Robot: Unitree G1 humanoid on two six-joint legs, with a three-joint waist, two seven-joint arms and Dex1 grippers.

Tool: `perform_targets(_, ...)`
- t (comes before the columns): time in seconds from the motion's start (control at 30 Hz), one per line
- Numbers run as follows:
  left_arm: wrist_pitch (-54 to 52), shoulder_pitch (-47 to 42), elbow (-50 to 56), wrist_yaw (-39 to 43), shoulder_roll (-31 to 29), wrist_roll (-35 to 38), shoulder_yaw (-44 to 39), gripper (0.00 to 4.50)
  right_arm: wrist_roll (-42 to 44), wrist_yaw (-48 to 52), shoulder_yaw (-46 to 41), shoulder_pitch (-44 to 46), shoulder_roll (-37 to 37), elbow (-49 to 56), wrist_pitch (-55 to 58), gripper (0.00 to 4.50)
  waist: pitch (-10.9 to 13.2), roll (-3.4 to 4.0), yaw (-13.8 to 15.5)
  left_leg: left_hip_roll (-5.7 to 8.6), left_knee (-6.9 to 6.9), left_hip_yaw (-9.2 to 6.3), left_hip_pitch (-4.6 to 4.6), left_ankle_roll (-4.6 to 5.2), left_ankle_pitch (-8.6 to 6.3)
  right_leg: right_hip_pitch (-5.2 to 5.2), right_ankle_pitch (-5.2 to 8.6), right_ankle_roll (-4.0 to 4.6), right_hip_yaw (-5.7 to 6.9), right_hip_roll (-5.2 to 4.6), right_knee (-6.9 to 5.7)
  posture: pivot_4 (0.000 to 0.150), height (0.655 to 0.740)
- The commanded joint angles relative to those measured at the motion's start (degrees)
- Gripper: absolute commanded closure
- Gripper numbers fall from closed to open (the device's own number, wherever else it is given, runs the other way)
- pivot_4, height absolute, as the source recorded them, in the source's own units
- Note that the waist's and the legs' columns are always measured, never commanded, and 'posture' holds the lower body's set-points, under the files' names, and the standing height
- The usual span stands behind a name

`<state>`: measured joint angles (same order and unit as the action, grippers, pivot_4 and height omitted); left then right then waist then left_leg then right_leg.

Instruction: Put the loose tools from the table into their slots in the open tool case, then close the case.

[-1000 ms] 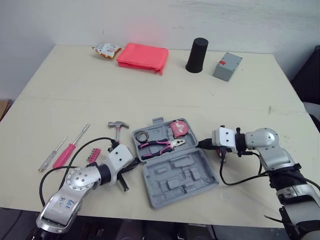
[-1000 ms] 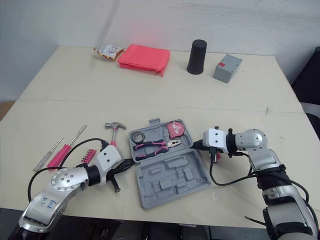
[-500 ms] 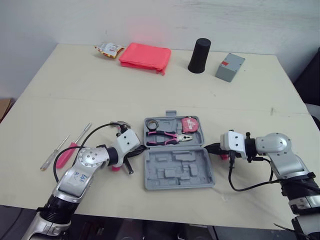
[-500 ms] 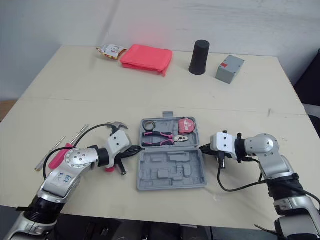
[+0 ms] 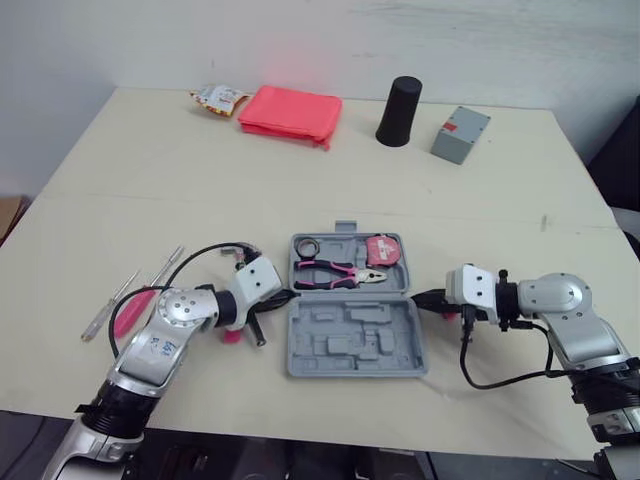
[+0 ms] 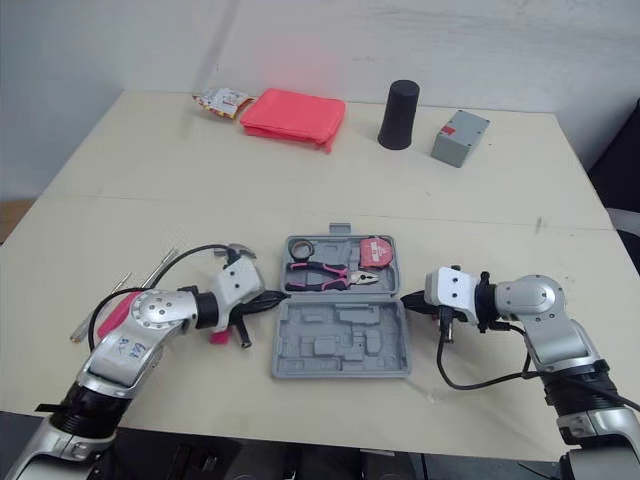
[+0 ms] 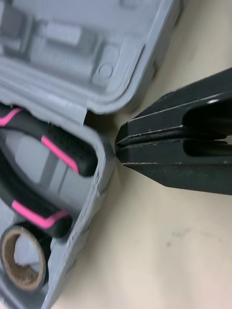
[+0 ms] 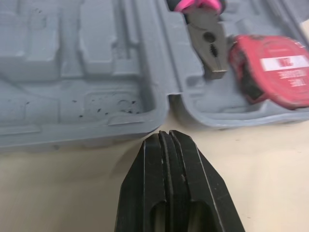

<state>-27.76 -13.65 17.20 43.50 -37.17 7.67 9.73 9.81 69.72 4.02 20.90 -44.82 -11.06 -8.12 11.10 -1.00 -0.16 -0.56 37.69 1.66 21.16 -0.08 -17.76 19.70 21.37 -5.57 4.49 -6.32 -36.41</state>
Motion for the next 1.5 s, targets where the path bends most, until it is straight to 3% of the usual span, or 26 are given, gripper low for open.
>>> perform_targets(0.03, 2.8, 3.7, 7.1, 2.0, -2.5, 3.8, -7.1, 4.50, 8.3, 1.4, -6.7, -1.9, -1.9, 4.4, 4.5, 4.46, 0.1, 0.09, 0.1, -0.01, -0.02, -0.02, -0.01, 0.00, 0.00, -0.02, 0.00, 0.00, 0.02, 0.00, 0.04, 0.150, 0.7400)
perform_targets(0.23, 7.5, 15.6, 6.5, 6.2, -4.8, 14.3, -29.6, 4.50, 11.0, 1.1, -15.7, -5.8, -7.7, 2.3, 6.3, 4.46, 0.2, 0.29, 0.2, -0.02, 0.01, -0.07, -0.02, 0.05, -0.03, -0.11, -0.05, 0.01, 0.06, -0.01, 0.16, 0.150, 0.7400)
perform_targets(0.43, 8.9, 24.0, -1.8, 8.6, -8.0, 17.5, -49.3, 4.50, 9.2, -0.8, -21.6, -8.0, -10.9, -4.9, 2.3, 4.46, 0.2, 0.39, 0.0, -0.07, -0.07, -0.04, -0.03, 0.11, -0.06, -0.18, -0.19, 0.03, 0.12, 0.00, 0.43, 0.150, 0.7400)
perform_targets(0.57, 14.5, 27.5, -16.6, 3.5, -8.6, 15.5, -65.2, 4.50, 9.1, -2.8, -28.3, -4.0, -12.7, -26.4, -12.2, 4.46, 0.3, 0.47, -0.1, -0.06, -0.07, 0.13, -0.04, 0.25, -0.13, -0.14, -0.23, -0.04, 0.01, 0.00, 0.48, 0.150, 0.7400)
perform_targets(0.6, 15.8, 29.7, -19.7, 4.1, -9.2, 14.8, -67.4, 4.26, 8.0, -2.9, -28.1, -3.5, -14.0, -30.6, -14.2, 4.49, 0.3, 0.49, -0.2, -0.06, -0.07, 0.18, -0.05, 0.29, -0.16, -0.13, -0.24, -0.05, -0.03, -0.01, 0.50, 0.150, 0.7400)
perform_targets(0.67, 18.6, 32.7, -27.4, 4.0, -11.1, 14.1, -72.0, 3.68, 5.7, -3.1, -27.2, -3.1, -16.4, -37.4, -17.0, 3.83, 0.3, 0.50, -0.7, -0.06, -0.16, 0.36, -0.10, 0.37, -0.22, -0.07, -0.24, -0.06, -0.11, -0.03, 0.54, 0.150, 0.7400)
perform_targets(0.73, 21.9, 34.0, -36.4, 1.9, -13.7, 13.7, -76.3, 2.81, 4.7, -4.5, -27.5, -2.9, -18.1, -43.1, -20.4, 2.99, 0.3, 0.49, -1.1, -0.05, -0.38, 0.45, -0.15, 0.40, -0.24, -0.03, -0.24, -0.06, -0.09, -0.11, 0.65, 0.150, 0.7400)
perform_targets(0.93, 29.0, 37.2, -53.7, -3.9, -18.0, 12.4, -79.9, 0.14, 3.8, -6.6, -28.2, -6.6, -19.8, -51.0, -25.8, 0.10, 0.3, 0.53, -1.7, -0.05, -0.53, 0.49, -0.19, 0.56, -0.48, 0.09, -0.24, -0.05, -0.14, -0.21, 0.59, 0.150, 0.7400)
perform_targets(1.03, 31.0, 37.3, -55.3, -3.7, -18.0, 13.2, -78.8, 0.06, 3.6, -6.8, -27.8, -6.7, -19.2, -51.2, -26.6, 0.03, 0.4, 0.66, -1.9, -0.05, -0.58, 0.57, -0.25, 0.50, -0.57, 0.12, -0.24, -0.05, -0.22, -0.23, 0.55, 0.150, 0.7400)
perform_targets(1.17, 32.3, 36.5, -54.2, -2.1, -16.9, 14.7, -77.1, 0.06, 5.7, -8.2, -27.8, -3.1, -16.5, -48.8, -18.3, 0.03, 0.4, 0.66, -2.6, -0.13, -0.61, 0.57, -0.27, 0.22, -0.63, 0.20, -0.32, 0.08, -0.21, -0.23, 0.44, 0.150, 0.7400)
perform_targets(1.27, 32.4, 36.2, -53.4, -1.6, -16.6, 15.7, -76.5, 0.06, 5.7, -3.9, -26.6, -4.0, -15.9, -45.4, -18.4, 0.03, 0.4, 0.66, -2.9, -0.14, -0.64, 0.57, -0.22, 0.19, -0.59, 0.28, -0.34, 0.11, -0.20, -0.23, 0.43, 0.150, 0.7400)
perform_targets(1.4, 29.9, 34.0, -43.5, 1.7, -13.6, 20.6, -74.2, 0.06, 10.4, 1.0, -23.8, -1.8, -9.8, -32.2, -10.4, 0.03, 0.3, 0.61, -3.0, -0.18, -0.60, 0.73, -0.06, 0.18, -0.30, 0.47, -0.36, 0.09, -0.10, -0.23, 0.38, 0.150, 0.7400)
perform_targets(1.5, 26.0, 35.4, -35.0, 2.9, -11.7, 22.7, -72.7, 0.06, 16.0, 5.9, -22.9, -5.5, -6.1, -18.6, -6.3, 0.03, 0.3, 0.61, -2.9, -0.20, -0.57, 0.76, -0.06, 0.17, -0.27, 0.48, -0.41, 0.05, -0.10, -0.23, 0.32, 0.150, 0.7400)
